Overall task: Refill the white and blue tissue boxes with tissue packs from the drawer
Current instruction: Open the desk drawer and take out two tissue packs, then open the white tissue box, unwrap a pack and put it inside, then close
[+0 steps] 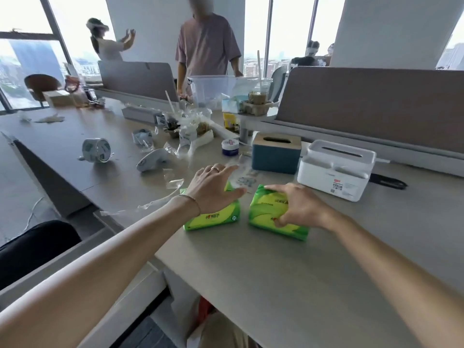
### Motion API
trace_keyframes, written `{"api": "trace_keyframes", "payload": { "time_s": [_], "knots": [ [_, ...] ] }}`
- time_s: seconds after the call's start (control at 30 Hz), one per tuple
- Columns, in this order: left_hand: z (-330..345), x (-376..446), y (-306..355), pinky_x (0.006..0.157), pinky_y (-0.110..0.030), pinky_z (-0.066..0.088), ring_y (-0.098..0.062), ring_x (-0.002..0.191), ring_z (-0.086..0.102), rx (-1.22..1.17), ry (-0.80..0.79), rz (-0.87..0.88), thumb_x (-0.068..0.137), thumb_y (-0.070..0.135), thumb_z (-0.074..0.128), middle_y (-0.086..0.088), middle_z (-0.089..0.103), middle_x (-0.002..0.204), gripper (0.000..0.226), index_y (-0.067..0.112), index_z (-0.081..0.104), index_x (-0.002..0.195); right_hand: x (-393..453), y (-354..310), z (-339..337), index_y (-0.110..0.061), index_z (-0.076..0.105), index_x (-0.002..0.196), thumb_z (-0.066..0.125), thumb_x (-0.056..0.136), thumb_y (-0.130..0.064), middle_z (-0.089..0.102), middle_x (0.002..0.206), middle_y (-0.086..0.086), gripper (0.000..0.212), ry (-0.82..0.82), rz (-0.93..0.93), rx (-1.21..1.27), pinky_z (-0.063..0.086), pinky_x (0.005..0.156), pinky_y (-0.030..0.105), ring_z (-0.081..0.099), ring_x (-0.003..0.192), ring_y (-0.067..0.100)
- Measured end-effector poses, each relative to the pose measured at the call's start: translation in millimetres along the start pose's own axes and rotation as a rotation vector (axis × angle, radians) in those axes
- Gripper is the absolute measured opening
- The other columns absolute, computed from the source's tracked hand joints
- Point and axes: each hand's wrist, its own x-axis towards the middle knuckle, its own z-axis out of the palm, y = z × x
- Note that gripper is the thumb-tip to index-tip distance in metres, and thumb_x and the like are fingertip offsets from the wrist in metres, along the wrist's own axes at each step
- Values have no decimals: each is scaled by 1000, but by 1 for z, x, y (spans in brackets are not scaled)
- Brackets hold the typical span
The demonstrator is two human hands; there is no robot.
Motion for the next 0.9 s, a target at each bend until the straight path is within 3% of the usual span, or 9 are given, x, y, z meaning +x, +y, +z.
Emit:
{"api": "trace_keyframes", "payload": {
  "time_s": [0.1,0.17,0.33,0.47,0.6,0.7,0.8,0.9],
  "knots": [
    [7,30,30,112,-40,33,-27,140,42,-56,29,60,98,60,46,-6,47,152,65,32,36,155,-4,15,-15,-38,34,152,79,74,-52,47,147,4,91,-20,-41,78,39,110,44,41,136,24],
    [15,53,51,109,-41,38,-26,137,44,-93,24,100,98,53,48,-5,50,149,60,30,40,154,-5,35,-31,-35,40,149,74,79,-52,48,149,3,79,70,-36,127,39,110,44,42,137,21],
    [43,114,108,98,-38,45,-24,128,53,-10,-22,236,94,39,59,-1,60,137,53,30,50,146,-4,105,-60,-20,65,128,69,84,-18,65,131,5,45,361,155,-41,46,96,34,56,122,25],
    [67,154,142,96,-37,44,-24,123,56,161,-24,374,94,42,64,0,63,129,52,32,51,144,5,136,-64,-27,69,124,60,79,-5,71,120,2,52,372,220,-150,50,87,32,62,111,24],
    [85,178,157,102,-38,43,-23,124,60,300,-43,448,94,38,67,3,65,134,59,40,44,149,18,147,-56,-29,71,120,58,77,1,75,112,-2,54,348,212,-205,46,66,30,66,98,23],
    [89,185,163,101,-35,39,-25,118,64,340,-24,450,97,36,65,3,69,130,52,40,49,146,22,152,-51,-25,69,120,61,79,3,73,112,4,51,371,196,-208,40,70,29,64,104,27],
    [84,183,170,96,-33,38,-28,113,66,375,12,467,100,31,61,-2,72,123,48,41,50,146,16,153,-55,-18,71,108,66,79,1,72,106,6,35,401,191,-177,34,68,28,64,99,29],
    [73,172,182,80,-32,36,-31,108,67,359,25,477,101,24,57,-3,73,118,49,42,49,146,-1,152,-63,-23,64,82,63,73,4,73,98,4,28,416,218,-129,31,57,28,62,85,28]
  ]
}}
